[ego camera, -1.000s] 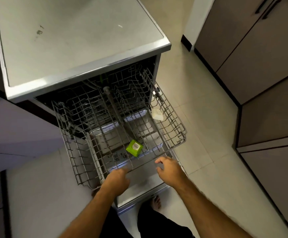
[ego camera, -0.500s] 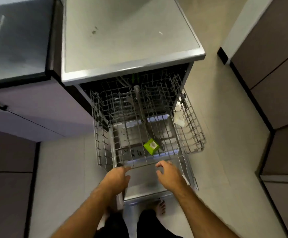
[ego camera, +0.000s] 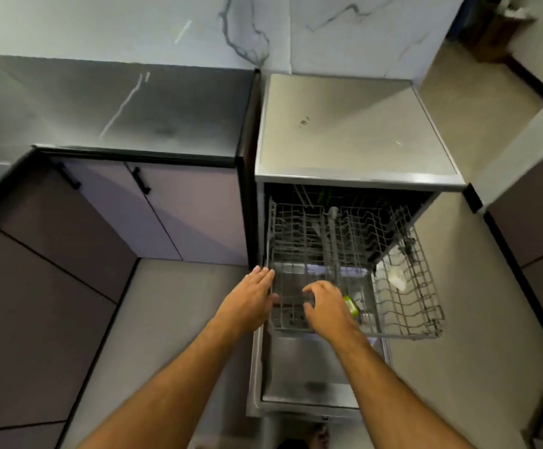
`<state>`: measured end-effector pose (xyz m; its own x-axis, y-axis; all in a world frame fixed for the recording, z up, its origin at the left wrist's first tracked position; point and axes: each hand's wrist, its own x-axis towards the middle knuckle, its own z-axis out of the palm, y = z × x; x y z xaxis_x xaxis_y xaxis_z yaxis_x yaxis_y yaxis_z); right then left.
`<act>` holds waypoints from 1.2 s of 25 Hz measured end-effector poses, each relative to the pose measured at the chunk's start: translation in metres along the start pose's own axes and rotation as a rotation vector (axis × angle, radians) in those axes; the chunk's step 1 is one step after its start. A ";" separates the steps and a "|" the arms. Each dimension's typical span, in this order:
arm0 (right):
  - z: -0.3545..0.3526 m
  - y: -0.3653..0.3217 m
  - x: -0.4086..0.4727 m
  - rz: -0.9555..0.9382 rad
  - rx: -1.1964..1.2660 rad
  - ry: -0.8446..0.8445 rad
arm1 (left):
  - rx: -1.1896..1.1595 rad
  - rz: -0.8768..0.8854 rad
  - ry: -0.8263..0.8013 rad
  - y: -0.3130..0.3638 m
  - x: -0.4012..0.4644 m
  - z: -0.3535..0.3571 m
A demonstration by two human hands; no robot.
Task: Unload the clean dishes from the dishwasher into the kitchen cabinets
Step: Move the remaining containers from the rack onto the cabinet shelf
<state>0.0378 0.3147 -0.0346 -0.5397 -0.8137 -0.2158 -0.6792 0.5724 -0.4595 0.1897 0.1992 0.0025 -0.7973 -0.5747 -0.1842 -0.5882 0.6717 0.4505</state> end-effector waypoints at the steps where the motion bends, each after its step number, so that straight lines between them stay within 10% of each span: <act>1: 0.002 -0.020 -0.001 -0.037 -0.005 0.006 | 0.006 0.004 0.045 -0.013 -0.010 -0.011; 13: -0.082 -0.392 0.041 -0.623 0.150 0.350 | 0.228 -0.083 0.795 -0.170 -0.149 -0.313; 30: -0.152 -0.811 0.075 -1.242 0.351 0.481 | 0.604 -0.437 1.307 -0.302 -0.273 -0.618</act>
<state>0.4725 -0.1956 0.4524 0.1570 -0.6110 0.7759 -0.7163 -0.6113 -0.3365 0.6687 -0.1359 0.4560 -0.0622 -0.5567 0.8284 -0.9662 0.2416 0.0898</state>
